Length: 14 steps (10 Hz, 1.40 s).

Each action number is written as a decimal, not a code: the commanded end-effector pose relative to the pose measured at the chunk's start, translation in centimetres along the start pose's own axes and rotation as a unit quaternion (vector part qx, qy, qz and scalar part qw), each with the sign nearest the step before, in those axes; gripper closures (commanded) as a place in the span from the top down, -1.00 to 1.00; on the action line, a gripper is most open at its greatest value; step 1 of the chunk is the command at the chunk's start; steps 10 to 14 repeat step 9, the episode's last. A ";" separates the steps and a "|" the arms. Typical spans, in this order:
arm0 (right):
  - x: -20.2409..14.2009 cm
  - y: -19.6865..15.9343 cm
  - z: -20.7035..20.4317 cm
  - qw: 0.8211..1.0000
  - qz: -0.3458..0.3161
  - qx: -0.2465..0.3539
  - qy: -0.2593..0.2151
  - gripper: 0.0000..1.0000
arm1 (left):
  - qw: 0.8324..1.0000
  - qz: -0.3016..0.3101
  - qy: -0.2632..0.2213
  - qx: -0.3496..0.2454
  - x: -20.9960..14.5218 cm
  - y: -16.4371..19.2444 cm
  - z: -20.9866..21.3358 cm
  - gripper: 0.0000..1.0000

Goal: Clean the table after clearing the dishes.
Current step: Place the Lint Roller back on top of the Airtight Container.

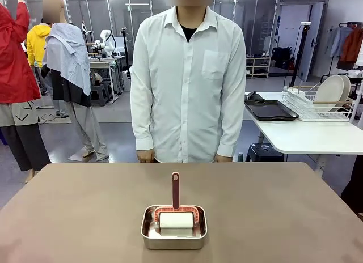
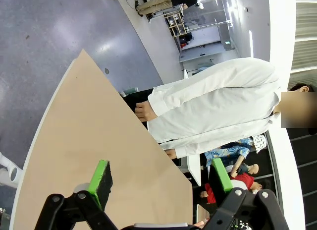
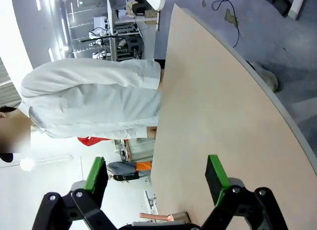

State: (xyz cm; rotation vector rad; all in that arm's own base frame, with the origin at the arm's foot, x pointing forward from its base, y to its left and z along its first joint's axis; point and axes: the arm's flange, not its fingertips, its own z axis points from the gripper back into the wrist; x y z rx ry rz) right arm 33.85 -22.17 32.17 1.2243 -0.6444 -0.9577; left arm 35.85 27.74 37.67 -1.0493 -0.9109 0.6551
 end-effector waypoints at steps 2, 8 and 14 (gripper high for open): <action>-0.2 0.3 0.4 1.000 -0.003 0.001 0.004 1.00 | 1.000 0.005 0.004 -0.003 0.3 -0.1 0.3 1.00; -0.2 0.3 0.4 1.000 -0.003 0.001 0.004 1.00 | 1.000 0.005 0.004 -0.003 0.3 -0.1 0.3 1.00; -0.2 0.3 0.4 1.000 -0.003 0.001 0.004 1.00 | 1.000 0.005 0.004 -0.003 0.3 -0.1 0.3 1.00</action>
